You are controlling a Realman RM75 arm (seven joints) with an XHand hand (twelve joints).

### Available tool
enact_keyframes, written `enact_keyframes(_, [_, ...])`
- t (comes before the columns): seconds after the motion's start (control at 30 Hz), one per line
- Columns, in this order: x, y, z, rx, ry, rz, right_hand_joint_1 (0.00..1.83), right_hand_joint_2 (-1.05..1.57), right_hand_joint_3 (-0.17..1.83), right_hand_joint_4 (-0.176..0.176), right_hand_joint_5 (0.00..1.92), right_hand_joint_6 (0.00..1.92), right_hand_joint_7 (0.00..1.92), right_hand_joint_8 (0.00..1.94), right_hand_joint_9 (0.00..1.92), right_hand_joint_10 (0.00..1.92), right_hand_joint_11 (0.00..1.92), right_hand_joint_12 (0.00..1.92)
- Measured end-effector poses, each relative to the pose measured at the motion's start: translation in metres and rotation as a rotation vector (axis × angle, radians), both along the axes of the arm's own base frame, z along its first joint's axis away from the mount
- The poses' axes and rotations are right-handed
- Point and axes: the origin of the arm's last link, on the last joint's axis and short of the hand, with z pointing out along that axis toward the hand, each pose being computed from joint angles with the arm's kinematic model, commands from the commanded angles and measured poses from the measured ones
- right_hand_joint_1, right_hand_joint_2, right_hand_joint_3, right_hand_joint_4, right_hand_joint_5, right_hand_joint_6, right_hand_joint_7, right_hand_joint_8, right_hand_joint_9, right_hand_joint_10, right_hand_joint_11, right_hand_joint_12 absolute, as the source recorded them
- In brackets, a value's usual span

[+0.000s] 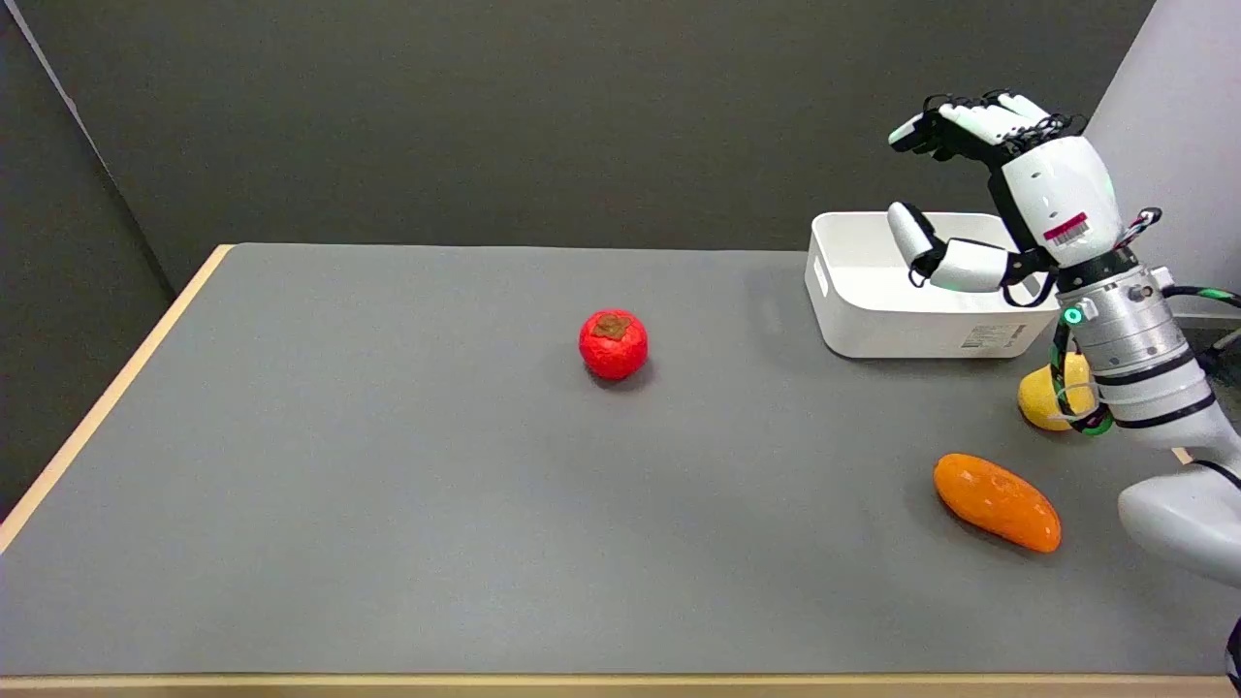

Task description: Pick up tomato.

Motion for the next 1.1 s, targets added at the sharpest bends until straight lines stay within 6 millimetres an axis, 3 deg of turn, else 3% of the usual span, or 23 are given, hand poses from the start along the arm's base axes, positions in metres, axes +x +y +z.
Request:
enact_keyframes(0.6, [0.002,0.006,-0.007,0.034,0.025,0.001,0.48,0.76,0.87,0.145,0.44,0.97,0.63,0.79,0.59,1.15,0.40,1.55])
enact_keyframes(0.8, [0.002,-0.006,-0.019,0.064,0.038,-0.025,0.49,0.75,0.87,0.143,0.43,0.94,0.62,0.76,0.58,1.14,0.40,1.54])
enact_keyframes(1.1, [-0.001,-0.041,-0.054,0.128,0.046,-0.100,0.48,0.73,0.87,0.133,0.41,0.88,0.59,0.71,0.54,1.10,0.38,1.54])
